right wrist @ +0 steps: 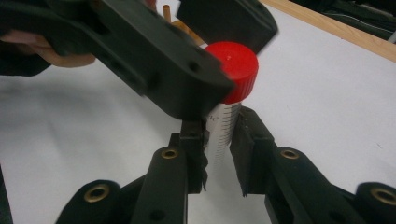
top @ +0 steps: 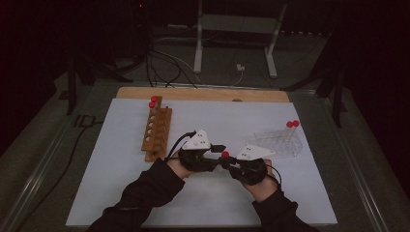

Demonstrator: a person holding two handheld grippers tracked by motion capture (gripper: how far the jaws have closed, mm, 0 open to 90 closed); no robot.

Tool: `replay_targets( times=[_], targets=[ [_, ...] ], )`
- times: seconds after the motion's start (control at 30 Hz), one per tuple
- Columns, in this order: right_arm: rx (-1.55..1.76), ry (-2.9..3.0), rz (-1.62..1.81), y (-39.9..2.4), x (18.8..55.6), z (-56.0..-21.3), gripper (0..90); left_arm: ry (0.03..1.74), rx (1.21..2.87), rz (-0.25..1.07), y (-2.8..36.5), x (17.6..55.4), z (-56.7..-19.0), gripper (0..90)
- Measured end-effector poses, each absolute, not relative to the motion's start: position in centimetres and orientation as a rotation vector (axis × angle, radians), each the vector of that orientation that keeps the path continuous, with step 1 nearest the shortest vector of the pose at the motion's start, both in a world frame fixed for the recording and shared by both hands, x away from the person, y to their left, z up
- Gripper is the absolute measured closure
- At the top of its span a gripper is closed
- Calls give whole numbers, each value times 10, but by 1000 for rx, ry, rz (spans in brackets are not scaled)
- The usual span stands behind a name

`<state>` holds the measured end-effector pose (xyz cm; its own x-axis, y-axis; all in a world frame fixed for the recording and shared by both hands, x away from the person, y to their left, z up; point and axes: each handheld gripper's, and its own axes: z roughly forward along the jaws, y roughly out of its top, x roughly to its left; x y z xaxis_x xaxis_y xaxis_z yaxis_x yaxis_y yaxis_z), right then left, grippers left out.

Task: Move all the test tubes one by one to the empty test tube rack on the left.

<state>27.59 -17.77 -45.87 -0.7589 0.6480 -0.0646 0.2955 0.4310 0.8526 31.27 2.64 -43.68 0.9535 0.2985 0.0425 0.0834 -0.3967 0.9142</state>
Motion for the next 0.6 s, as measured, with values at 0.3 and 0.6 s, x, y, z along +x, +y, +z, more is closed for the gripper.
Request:
replay_targets(
  times=[0.3,0.6],
  targets=[
    [811,2303,1265,-179,276,-459,748,250,1982,264,24,312,-437,716],
    [814,2285,1301,-181,276,-458,693,263,1982,275,30,314,-433,720]
  ],
)
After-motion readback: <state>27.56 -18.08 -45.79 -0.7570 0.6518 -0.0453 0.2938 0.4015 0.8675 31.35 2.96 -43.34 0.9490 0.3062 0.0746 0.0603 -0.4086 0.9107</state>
